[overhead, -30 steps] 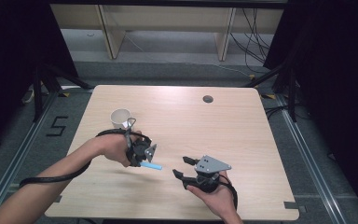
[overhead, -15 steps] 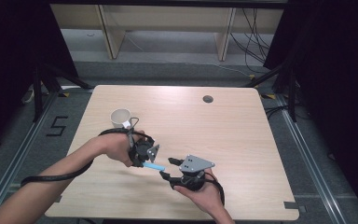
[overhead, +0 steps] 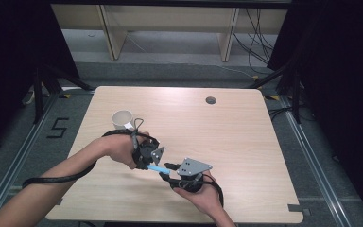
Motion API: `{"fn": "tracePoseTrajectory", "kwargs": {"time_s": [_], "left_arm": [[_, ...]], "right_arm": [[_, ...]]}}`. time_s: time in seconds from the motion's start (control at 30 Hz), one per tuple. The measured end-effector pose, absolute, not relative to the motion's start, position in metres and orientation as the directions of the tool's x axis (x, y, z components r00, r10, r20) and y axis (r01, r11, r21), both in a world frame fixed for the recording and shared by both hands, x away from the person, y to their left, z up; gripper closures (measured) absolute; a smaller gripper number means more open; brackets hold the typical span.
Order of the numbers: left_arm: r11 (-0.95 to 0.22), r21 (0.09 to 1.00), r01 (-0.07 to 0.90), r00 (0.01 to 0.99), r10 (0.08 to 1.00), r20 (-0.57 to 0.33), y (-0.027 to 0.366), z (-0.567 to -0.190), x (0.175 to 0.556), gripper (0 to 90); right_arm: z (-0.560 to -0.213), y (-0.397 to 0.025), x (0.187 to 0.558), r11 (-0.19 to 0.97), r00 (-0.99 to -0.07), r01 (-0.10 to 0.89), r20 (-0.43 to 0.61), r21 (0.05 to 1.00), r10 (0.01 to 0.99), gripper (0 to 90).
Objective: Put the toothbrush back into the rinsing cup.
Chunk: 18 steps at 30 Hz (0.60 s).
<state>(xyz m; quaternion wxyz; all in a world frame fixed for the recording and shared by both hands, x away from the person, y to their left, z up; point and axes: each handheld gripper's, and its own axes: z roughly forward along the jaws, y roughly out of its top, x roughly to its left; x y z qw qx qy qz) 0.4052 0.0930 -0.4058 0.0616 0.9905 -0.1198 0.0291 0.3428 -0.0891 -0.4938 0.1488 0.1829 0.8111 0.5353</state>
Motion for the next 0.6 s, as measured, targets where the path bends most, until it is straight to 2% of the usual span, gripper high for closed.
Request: {"fn": "tracePoseTrajectory", "kwargs": {"time_s": [0.13,0.17,0.23,0.6], "left_arm": [[-0.958,0.101,-0.267,0.963,-0.260,0.077,0.0906,-0.4026,0.4053,78.6],[-0.960,0.127,-0.250,0.968,-0.242,0.073,0.0904,-0.4033,0.4039,78.6],[-0.957,0.107,-0.268,0.962,-0.261,0.077,0.0895,-0.4014,0.4049,78.6],[-0.955,0.128,-0.269,0.963,-0.261,0.071,0.0863,-0.3989,0.4018,78.6]], "right_arm": [[-0.4933,-0.0890,0.3432,0.364,-0.892,0.117,-0.063,0.924,0.447,64.0],[-0.4926,-0.0888,0.3425,0.362,-0.897,0.129,-0.047,0.923,0.440,65.0],[-0.4924,-0.0885,0.3430,0.361,-0.899,0.120,-0.054,0.925,0.435,65.7],[-0.4933,-0.0872,0.3431,0.358,-0.901,0.104,-0.064,0.928,0.429,70.8]]}}
